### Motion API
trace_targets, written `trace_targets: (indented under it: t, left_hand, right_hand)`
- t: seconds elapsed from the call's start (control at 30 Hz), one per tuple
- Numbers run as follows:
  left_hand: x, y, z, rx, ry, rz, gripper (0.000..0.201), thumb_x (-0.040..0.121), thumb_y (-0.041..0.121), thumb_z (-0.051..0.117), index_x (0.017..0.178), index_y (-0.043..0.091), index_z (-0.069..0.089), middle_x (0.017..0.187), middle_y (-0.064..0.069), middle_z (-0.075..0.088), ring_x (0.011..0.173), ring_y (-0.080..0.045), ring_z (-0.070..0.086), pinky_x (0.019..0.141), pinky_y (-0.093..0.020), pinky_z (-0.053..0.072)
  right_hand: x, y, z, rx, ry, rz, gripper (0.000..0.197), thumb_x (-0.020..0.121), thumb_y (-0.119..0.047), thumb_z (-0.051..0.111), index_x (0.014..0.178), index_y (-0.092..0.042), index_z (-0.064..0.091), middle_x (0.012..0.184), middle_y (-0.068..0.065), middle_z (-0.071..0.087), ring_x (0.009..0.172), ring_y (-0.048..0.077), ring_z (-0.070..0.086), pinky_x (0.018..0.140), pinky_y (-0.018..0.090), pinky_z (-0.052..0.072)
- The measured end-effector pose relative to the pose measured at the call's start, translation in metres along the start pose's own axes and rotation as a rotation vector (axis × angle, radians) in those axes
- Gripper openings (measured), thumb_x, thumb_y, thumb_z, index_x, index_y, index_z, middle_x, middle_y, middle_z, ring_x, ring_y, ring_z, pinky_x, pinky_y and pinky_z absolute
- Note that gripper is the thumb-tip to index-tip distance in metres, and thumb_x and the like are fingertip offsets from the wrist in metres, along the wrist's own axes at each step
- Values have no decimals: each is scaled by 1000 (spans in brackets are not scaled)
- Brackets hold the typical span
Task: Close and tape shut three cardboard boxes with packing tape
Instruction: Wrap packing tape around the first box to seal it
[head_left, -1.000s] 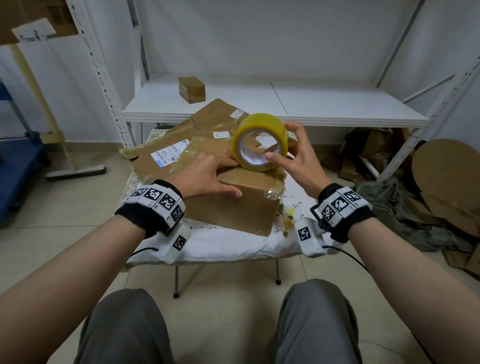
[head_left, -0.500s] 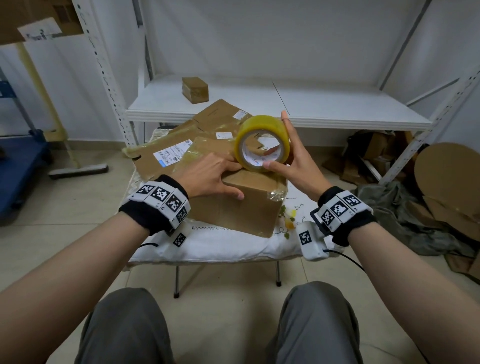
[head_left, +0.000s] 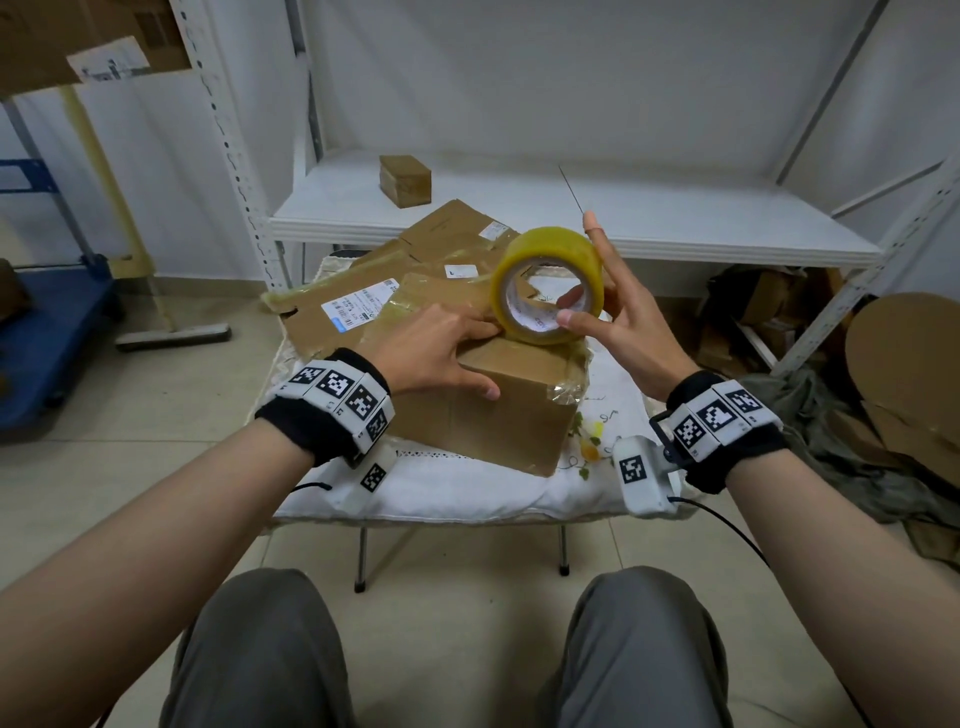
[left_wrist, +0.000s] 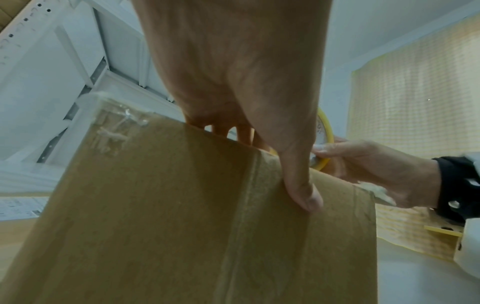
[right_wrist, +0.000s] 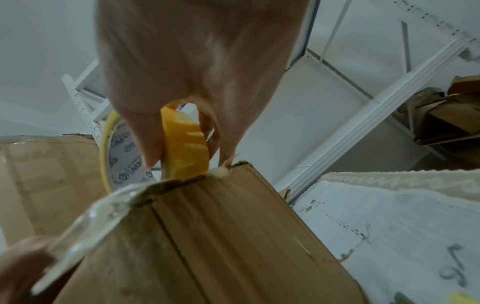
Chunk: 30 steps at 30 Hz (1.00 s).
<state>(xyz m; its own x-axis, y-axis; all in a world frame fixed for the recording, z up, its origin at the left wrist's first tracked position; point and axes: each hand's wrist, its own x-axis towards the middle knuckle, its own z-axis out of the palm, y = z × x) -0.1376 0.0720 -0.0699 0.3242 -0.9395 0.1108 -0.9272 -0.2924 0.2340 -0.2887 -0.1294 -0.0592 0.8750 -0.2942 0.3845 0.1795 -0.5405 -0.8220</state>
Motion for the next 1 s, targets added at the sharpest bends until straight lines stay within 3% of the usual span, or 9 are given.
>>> trace_targets:
  t: [0.17, 0.23, 0.3, 0.43, 0.53, 0.67, 0.77, 0.87, 1.0]
  left_hand:
    - [-2, 3, -3, -15, 4, -15, 83, 73, 61, 77, 138, 14, 59, 146, 0, 54, 129, -21, 54, 107, -35, 42]
    - [-2, 4, -3, -17, 10, -17, 87, 72, 60, 77, 144, 16, 53, 150, 2, 48, 136, -18, 48, 112, -31, 36]
    - [-1, 3, -3, -33, 10, -16, 91, 71, 60, 77, 146, 17, 49, 151, 3, 46, 138, -15, 45, 114, -30, 31]
    - [0, 0, 1, -45, 27, -30, 98, 68, 63, 77, 149, 20, 44, 146, 1, 54, 130, -17, 53, 106, -28, 38]
    - [0, -1, 5, -27, 35, -31, 100, 68, 65, 76, 151, 22, 40, 145, 1, 54, 127, -19, 54, 102, -30, 41]
    - [0, 1, 2, 13, 8, -10, 94, 73, 63, 74, 152, 24, 40, 156, 11, 39, 138, -13, 44, 108, -30, 35]
    - [2, 3, 1, 33, -32, 24, 88, 79, 60, 71, 152, 25, 38, 158, 11, 34, 142, -16, 39, 114, -34, 32]
    - [4, 4, 2, 95, -83, 62, 82, 85, 61, 64, 153, 23, 36, 159, 3, 33, 143, -27, 39, 117, -50, 31]
    - [9, 17, -8, 245, -142, 84, 75, 91, 55, 59, 152, 17, 38, 157, -5, 38, 142, -29, 37, 120, -44, 24]
  right_hand:
    - [1, -2, -4, -61, 17, -26, 85, 95, -1, 60, 161, -37, 20, 160, -13, 35, 131, 8, 46, 115, 34, 42]
    - [0, 1, -10, -64, 67, -18, 84, 93, 2, 55, 159, -38, 24, 147, -13, 46, 124, 8, 44, 117, 47, 40]
    - [-2, 6, -16, -50, 95, 8, 82, 93, 5, 51, 158, -38, 27, 131, -17, 46, 119, 6, 42, 117, 52, 38]
    - [-5, 9, -16, -58, 87, 14, 80, 93, 5, 50, 157, -39, 29, 148, -7, 46, 120, 6, 41, 117, 53, 39]
    - [-3, 9, -15, -53, 98, 9, 80, 93, 5, 50, 156, -40, 30, 155, -10, 40, 121, 7, 41, 116, 53, 39]
    - [-5, 15, -16, -45, 98, -11, 76, 93, 4, 50, 155, -35, 31, 140, -9, 44, 116, 4, 44, 112, 40, 44]
    - [-7, 18, -12, 21, 131, 42, 55, 94, 2, 53, 141, -24, 42, 117, -1, 51, 96, 5, 51, 93, 27, 50]
    - [-10, 22, -6, 28, 165, 105, 28, 94, -2, 56, 116, -20, 53, 109, 9, 58, 97, 11, 56, 90, 28, 50]
    - [-12, 27, -4, 42, 141, 118, 20, 93, -7, 66, 108, -17, 57, 108, 6, 60, 103, 24, 61, 89, 31, 53]
